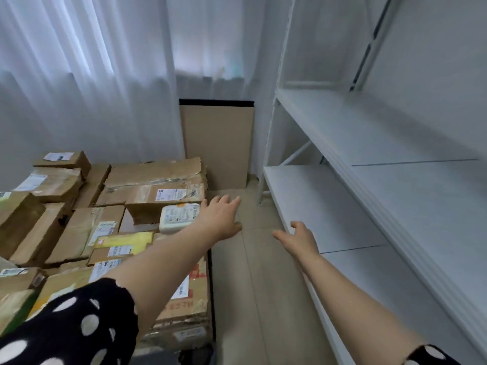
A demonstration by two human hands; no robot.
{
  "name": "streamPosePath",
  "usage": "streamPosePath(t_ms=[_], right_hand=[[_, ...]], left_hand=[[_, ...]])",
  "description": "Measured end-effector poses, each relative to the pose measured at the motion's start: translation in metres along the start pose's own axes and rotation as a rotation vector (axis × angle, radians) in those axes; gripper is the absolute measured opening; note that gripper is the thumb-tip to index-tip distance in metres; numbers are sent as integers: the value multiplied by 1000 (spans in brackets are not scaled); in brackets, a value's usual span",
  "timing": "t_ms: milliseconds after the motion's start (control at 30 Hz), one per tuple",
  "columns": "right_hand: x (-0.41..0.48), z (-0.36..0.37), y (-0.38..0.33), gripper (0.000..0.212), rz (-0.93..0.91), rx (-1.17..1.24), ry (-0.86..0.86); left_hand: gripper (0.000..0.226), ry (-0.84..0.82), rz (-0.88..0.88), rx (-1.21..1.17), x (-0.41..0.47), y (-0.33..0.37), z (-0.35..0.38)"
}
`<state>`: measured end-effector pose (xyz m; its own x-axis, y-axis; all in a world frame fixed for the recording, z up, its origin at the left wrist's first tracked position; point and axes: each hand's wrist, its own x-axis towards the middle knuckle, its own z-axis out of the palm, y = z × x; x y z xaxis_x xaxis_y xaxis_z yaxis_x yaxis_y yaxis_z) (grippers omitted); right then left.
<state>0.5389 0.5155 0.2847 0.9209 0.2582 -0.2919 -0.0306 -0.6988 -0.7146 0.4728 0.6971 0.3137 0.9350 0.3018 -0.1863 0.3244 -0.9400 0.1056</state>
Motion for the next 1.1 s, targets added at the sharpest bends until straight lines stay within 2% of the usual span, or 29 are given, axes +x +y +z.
streamPosePath(t_ms=[333, 667, 867, 1000, 1100], right_hand=[[-176, -70, 90, 73, 158, 96, 315], [-372, -114, 148, 71, 405, 12, 743], [-489, -129, 185, 59, 555, -15, 933], [-573, -144, 220, 74, 649, -3, 1034], [-635, -165, 251, 75, 662, 29, 1134]], left_hand=[[71, -7, 332, 55, -121, 116, 11], [69, -2, 882, 45, -244, 241, 6], [71, -48, 1125, -3, -338, 300, 19], [69, -18, 1284, -10, -413, 349, 24], [71, -3, 1370, -19, -476, 393, 26]])
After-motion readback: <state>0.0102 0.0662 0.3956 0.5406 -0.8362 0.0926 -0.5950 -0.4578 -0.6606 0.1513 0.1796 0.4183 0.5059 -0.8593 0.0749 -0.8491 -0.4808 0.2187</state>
